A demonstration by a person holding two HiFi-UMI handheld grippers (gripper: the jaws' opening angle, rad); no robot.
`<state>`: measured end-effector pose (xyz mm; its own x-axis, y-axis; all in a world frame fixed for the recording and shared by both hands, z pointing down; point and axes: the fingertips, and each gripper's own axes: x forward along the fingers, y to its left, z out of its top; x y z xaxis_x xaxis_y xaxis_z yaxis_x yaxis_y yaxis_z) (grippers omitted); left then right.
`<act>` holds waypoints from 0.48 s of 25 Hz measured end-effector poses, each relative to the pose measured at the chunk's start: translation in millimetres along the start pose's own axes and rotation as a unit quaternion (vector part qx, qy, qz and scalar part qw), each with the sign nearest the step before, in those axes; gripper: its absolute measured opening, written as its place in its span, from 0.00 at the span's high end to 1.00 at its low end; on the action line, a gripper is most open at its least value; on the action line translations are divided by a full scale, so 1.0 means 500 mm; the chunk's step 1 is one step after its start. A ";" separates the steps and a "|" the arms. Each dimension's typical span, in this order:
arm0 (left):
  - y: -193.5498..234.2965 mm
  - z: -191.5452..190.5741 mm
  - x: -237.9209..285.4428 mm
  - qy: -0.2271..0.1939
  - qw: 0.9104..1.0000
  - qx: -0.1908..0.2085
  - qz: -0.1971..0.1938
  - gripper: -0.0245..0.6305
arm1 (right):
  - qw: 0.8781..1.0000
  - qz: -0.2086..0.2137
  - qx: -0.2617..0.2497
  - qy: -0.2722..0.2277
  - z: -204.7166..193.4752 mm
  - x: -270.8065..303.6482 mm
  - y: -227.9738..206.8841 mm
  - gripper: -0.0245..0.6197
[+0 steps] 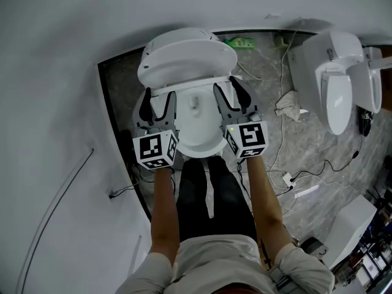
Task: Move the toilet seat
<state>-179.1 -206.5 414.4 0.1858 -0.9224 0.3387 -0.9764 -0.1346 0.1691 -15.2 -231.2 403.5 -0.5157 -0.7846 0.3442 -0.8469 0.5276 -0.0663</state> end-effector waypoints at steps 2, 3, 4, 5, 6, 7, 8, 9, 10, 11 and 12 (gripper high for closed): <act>0.002 0.003 0.004 -0.002 1.000 0.000 0.002 0.52 | 1.000 0.000 0.002 -0.002 0.003 0.005 -0.002 0.65; 0.003 0.004 0.007 -0.003 1.000 0.001 0.002 0.52 | 1.000 -0.001 0.003 -0.003 0.004 0.007 -0.003 0.65; 0.004 0.006 0.010 -0.004 1.000 0.003 0.003 0.52 | 1.000 -0.002 0.005 -0.003 0.005 0.010 -0.005 0.65; 0.006 0.007 0.014 -0.005 1.000 0.004 0.004 0.52 | 1.000 -0.002 0.006 -0.004 0.005 0.014 -0.007 0.65; 0.008 0.008 0.018 -0.006 1.000 0.006 0.005 0.52 | 1.000 -0.003 0.005 -0.003 0.006 0.018 -0.008 0.65; 0.010 0.009 0.022 -0.007 1.000 0.007 0.007 0.52 | 1.000 -0.003 0.004 -0.002 0.006 0.022 -0.008 0.65; 0.013 0.010 0.024 -0.008 1.000 0.007 0.008 0.52 | 1.000 -0.003 0.003 -0.001 0.007 0.026 -0.009 0.65; 0.014 0.011 0.027 -0.009 1.000 0.007 0.010 0.52 | 1.000 -0.004 0.002 -0.001 0.008 0.030 -0.010 0.65; 0.015 0.013 0.030 -0.010 1.000 0.007 0.011 0.52 | 1.000 -0.004 0.001 -0.001 0.010 0.033 -0.011 0.65; 0.016 0.015 0.033 -0.012 1.000 0.008 0.012 0.52 | 1.000 -0.005 0.000 -0.001 0.011 0.036 -0.012 0.65; 0.018 0.017 0.037 -0.013 1.000 0.008 0.013 0.52 | 1.000 -0.005 0.000 -0.002 0.013 0.039 -0.013 0.65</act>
<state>-185.3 -227.8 414.2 0.1566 -0.9349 0.3184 -0.9827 -0.1152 0.1452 -20.6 -252.2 404.6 -0.5076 -0.7910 0.3417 -0.8520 0.5199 -0.0621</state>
